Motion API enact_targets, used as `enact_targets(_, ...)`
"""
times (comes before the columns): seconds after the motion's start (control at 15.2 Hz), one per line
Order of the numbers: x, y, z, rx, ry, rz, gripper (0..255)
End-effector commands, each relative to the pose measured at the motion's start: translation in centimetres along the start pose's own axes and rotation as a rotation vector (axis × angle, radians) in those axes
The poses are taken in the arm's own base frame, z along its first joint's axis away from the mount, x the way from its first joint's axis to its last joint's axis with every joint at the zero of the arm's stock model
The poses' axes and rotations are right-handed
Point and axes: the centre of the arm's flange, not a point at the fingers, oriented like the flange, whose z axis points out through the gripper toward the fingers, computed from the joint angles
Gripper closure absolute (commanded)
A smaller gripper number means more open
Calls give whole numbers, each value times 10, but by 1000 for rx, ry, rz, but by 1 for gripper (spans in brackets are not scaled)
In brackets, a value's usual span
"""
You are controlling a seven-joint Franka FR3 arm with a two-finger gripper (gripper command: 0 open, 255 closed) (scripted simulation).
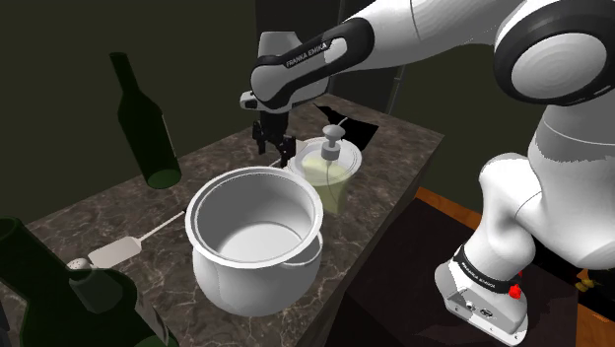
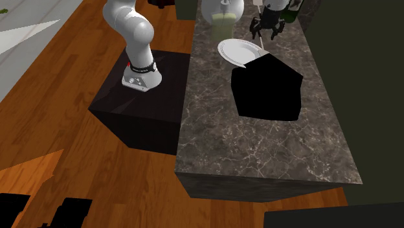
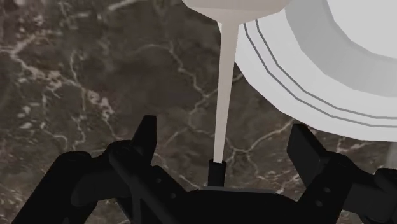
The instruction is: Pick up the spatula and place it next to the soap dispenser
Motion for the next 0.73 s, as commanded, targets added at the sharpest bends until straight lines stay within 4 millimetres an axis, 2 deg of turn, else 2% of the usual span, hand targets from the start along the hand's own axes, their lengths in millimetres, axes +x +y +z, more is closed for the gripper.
enact_targets(0.0,1,0,-20,0,0,0,0)
enact_targets(0.13,1,0,-44,0,0,0,0)
enact_targets(0.66,1,0,-44,0,0,0,0)
